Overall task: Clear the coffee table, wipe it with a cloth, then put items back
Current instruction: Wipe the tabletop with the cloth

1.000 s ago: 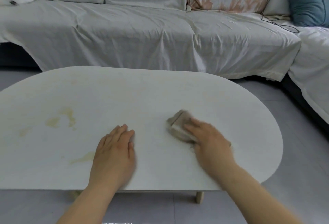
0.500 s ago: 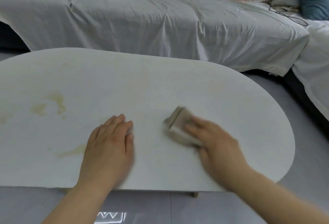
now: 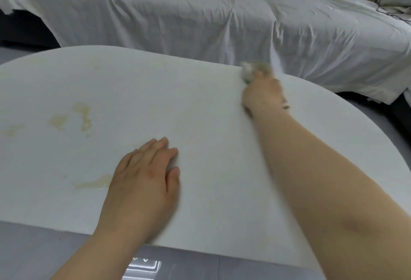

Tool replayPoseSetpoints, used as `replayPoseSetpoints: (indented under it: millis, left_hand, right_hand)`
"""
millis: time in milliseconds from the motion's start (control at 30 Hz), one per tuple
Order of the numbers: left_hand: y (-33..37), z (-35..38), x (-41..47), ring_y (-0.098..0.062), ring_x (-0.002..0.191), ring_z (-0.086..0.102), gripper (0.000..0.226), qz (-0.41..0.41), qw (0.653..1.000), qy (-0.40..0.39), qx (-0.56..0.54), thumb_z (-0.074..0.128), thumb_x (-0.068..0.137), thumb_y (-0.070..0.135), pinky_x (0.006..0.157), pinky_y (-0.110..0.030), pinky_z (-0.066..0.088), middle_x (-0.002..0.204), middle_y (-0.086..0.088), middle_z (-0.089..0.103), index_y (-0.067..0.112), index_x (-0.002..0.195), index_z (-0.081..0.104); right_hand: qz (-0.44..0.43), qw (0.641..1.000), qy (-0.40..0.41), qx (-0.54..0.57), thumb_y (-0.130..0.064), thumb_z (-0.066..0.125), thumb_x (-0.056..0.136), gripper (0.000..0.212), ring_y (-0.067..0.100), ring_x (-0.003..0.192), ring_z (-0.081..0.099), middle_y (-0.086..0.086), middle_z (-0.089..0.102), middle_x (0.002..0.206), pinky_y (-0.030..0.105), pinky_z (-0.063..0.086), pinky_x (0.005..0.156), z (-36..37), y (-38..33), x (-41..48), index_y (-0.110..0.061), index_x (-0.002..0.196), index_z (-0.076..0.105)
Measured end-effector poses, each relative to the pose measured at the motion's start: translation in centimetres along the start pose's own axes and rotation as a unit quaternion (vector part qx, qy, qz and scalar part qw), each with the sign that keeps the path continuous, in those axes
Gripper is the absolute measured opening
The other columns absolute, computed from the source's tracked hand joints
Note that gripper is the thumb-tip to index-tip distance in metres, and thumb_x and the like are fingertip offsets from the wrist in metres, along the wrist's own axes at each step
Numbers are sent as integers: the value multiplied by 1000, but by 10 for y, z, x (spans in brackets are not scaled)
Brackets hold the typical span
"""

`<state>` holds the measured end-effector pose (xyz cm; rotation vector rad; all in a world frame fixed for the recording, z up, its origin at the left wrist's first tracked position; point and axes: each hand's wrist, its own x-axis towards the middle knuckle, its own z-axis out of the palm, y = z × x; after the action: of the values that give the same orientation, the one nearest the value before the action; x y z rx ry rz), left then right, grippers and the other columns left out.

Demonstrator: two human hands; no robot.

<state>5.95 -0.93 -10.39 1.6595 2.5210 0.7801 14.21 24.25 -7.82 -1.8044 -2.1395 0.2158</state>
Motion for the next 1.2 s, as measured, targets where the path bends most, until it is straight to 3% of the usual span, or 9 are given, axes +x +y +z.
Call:
replayPoseSetpoints:
  millis: [133,200,333,400,700,800,900,1067,1200]
  left_hand:
    - [1,-1,0,-17,132,36,73,1,1000,2,5,12,69,47,106,-28,17,138,1,48,17,118,55]
    - [1,-1,0,-15,133,35,74,-2,1000,0,0,10,68,48,105,-25,14,139,3,46,18,119,54]
    - [1,-1,0,-11,134,31,75,-14,1000,2,-4,8,67,49,103,-18,9,141,6,43,22,120,53]
    - [1,-1,0,-9,136,27,78,-17,1000,2,-3,4,65,50,102,-16,4,143,9,38,25,123,49]
    - [0,-3,-2,-3,137,18,61,-4,1000,13,-3,12,78,45,100,-12,-12,148,10,31,28,129,41]
    - [-5,-12,0,0,131,23,38,5,993,40,-115,35,89,24,99,-4,-10,142,6,39,23,126,46]
    - [-25,-40,0,0,119,31,42,-14,980,89,-178,36,79,23,103,-10,6,129,0,53,15,113,59]
    - [-122,-94,8,-29,128,40,29,-102,983,152,-22,47,84,10,109,-37,17,128,-18,55,3,109,61]
    - [-181,-108,18,-37,128,35,35,-254,957,139,39,46,84,6,108,-42,16,136,-21,44,1,119,48]
  right_hand:
    - [-266,958,-106,31,-9,44,84,52,30,126,39,6,37,144,38,32,104,21,-56,-19,-25,133,37]
    - [-262,955,-135,41,-8,49,82,55,30,124,43,7,43,141,36,34,103,14,-44,-2,-28,132,38]
    - [-97,994,-49,34,-7,40,85,45,37,116,49,17,52,130,41,38,98,-7,23,30,-21,128,42]
    - [-82,996,-34,13,-6,38,85,47,38,119,45,16,46,135,43,36,100,-13,38,27,-20,130,40]
    - [-319,939,-100,75,-11,45,82,54,21,132,34,-5,32,149,32,27,108,10,-16,-77,-32,132,39]
    - [-299,943,-133,67,-7,42,83,55,23,133,31,-3,30,150,32,25,109,2,-23,-72,-30,133,38]
    - [-286,945,-155,38,-4,40,85,54,24,136,25,3,28,151,30,18,112,-5,-24,-60,-25,135,35]
    - [-201,976,-69,56,-1,38,83,50,29,129,35,9,43,140,40,30,108,-1,-28,-64,-19,129,44]
    - [-63,995,-43,66,-1,41,82,45,39,119,43,19,48,131,43,34,103,7,-67,-63,-9,126,45]
